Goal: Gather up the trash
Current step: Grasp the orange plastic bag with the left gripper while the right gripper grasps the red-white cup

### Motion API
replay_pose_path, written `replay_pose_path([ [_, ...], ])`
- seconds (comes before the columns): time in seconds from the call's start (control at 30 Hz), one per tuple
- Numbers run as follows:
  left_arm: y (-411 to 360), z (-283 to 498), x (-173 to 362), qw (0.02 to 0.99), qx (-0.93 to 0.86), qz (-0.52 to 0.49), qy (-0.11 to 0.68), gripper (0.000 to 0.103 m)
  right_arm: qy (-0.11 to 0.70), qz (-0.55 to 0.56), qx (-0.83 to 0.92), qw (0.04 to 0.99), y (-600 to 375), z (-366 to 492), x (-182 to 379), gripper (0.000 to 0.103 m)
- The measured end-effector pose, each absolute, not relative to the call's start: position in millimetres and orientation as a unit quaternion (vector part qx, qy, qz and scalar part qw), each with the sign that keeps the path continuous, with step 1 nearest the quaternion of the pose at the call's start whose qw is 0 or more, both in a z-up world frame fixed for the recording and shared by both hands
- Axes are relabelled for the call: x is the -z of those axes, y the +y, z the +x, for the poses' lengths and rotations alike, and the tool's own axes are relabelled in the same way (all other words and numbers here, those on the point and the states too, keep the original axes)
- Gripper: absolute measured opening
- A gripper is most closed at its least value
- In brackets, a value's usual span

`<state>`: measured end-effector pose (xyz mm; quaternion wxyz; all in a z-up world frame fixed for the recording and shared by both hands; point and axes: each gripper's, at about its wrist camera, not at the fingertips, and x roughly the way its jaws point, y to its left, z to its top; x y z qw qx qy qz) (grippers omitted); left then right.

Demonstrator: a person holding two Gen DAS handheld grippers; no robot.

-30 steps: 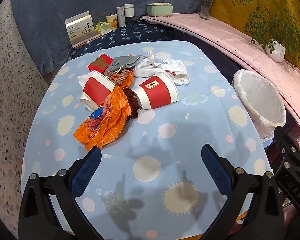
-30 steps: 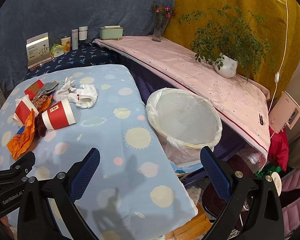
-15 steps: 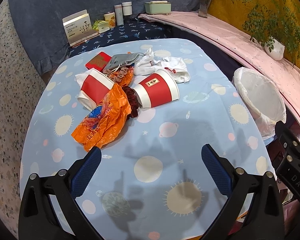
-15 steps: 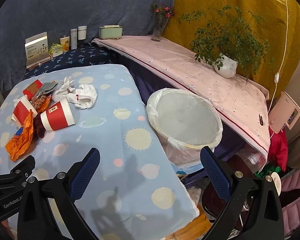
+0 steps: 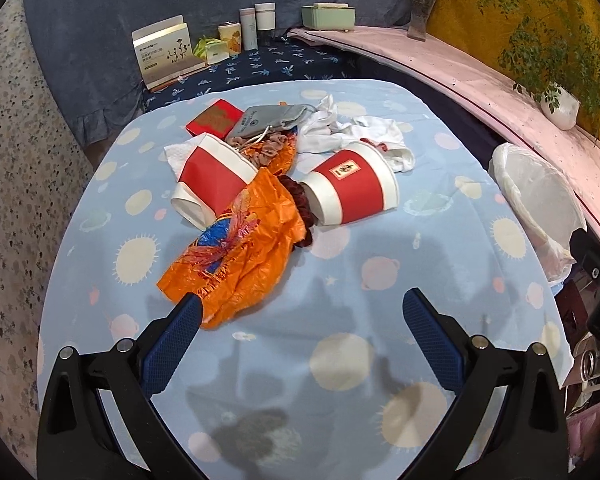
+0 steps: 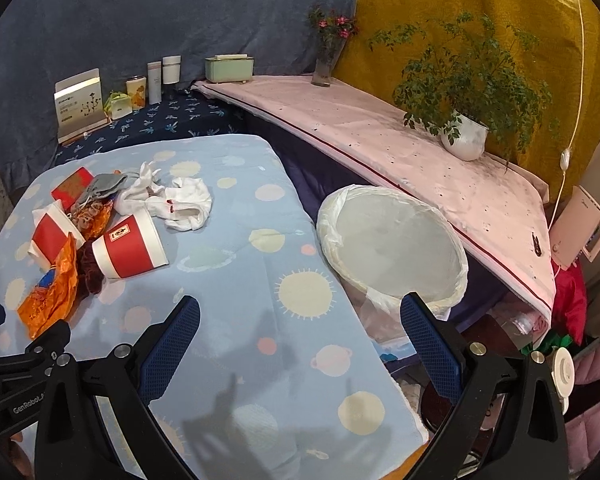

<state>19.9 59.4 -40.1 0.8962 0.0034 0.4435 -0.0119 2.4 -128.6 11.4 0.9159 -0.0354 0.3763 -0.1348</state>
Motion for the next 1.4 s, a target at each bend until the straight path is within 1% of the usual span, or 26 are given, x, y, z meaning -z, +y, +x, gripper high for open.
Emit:
replay_pose_path([
  [0.17, 84.5, 35.1, 50.7, 0.897, 0.02, 0.01, 0.441, 0.096, 0.382, -0.041, 0.109, 0.917, -104.5, 23.1, -0.4, 0.096],
  [0.43, 124.6, 62.4, 82.7, 0.887, 0.034, 0.007, 0.461, 0.096, 0.393, -0.047, 0.059, 0.916, -57.6, 61.4, 20.5, 0.096],
  [0.63, 148.7, 78.0, 104.0, 0.875, 0.073, -0.033, 0.477, 0.096, 0.405, -0.05, 0.034, 0.912, -28.6, 82.9, 36.0, 0.096],
  [0.73, 157.5, 82.9, 112.4, 0.869, 0.09, -0.062, 0.482, 0.093, 0.409, -0.056, 0.029, 0.91, -16.2, 90.1, 42.8, 0.096],
  [0.77, 160.1, 83.7, 114.7, 0.866, 0.097, -0.073, 0.485, 0.087, 0.412, -0.057, 0.027, 0.909, -14.4, 91.0, 45.0, 0.096],
  [0.83, 160.9, 83.4, 114.3, 0.867, 0.105, -0.077, 0.481, 0.084, 0.416, -0.06, 0.022, 0.907, -8.3, 94.8, 49.7, 0.095],
  [0.87, 160.2, 82.7, 113.6, 0.868, 0.111, -0.075, 0.478, 0.074, 0.417, -0.062, 0.022, 0.906, -6.4, 95.8, 51.4, 0.095],
  [0.9, 158.7, 81.7, 112.8, 0.868, 0.121, -0.071, 0.476, 0.069, 0.42, -0.064, 0.022, 0.905, -3.9, 97.3, 53.3, 0.095],
  [0.93, 157.0, 81.5, 112.0, 0.869, 0.126, -0.067, 0.474, 0.06, 0.421, -0.064, 0.021, 0.904, -1.9, 99.1, 54.8, 0.095],
  [1.0, 155.2, 81.4, 108.9, 0.87, 0.132, -0.065, 0.47, 0.052, 0.426, -0.062, 0.019, 0.902, 0.4, 101.8, 57.4, 0.094],
  [1.03, 155.2, 81.0, 107.4, 0.87, 0.137, -0.067, 0.468, 0.043, 0.428, -0.062, 0.018, 0.902, 1.9, 103.1, 58.7, 0.094],
  [1.07, 155.1, 80.8, 106.1, 0.87, 0.142, -0.07, 0.468, 0.035, 0.429, -0.063, 0.016, 0.901, 2.9, 104.5, 60.2, 0.092],
  [1.1, 155.4, 81.7, 104.5, 0.869, 0.144, -0.072, 0.467, 0.032, 0.431, -0.065, 0.015, 0.9, 3.7, 105.7, 62.1, 0.089],
  [1.17, 154.6, 83.2, 101.4, 0.867, 0.153, -0.078, 0.467, 0.018, 0.436, -0.068, 0.012, 0.897, 6.9, 108.9, 66.0, 0.085],
  [1.23, 153.8, 83.6, 98.3, 0.865, 0.157, -0.083, 0.47, 0.013, 0.441, -0.067, 0.009, 0.895, 10.5, 112.6, 70.0, 0.08],
  [1.3, 154.1, 83.6, 95.7, 0.865, 0.155, -0.086, 0.469, 0.012, 0.446, -0.062, 0.004, 0.893, 13.2, 116.1, 73.5, 0.073],
  [1.37, 155.4, 83.0, 92.1, 0.866, 0.153, -0.09, 0.467, 0.012, 0.451, -0.056, -0.002, 0.891, 16.0, 118.5, 76.1, 0.068],
  [1.4, 156.7, 82.6, 89.8, 0.867, 0.151, -0.091, 0.465, 0.012, 0.454, -0.053, -0.005, 0.89, 18.0, 120.4, 77.8, 0.064],
])
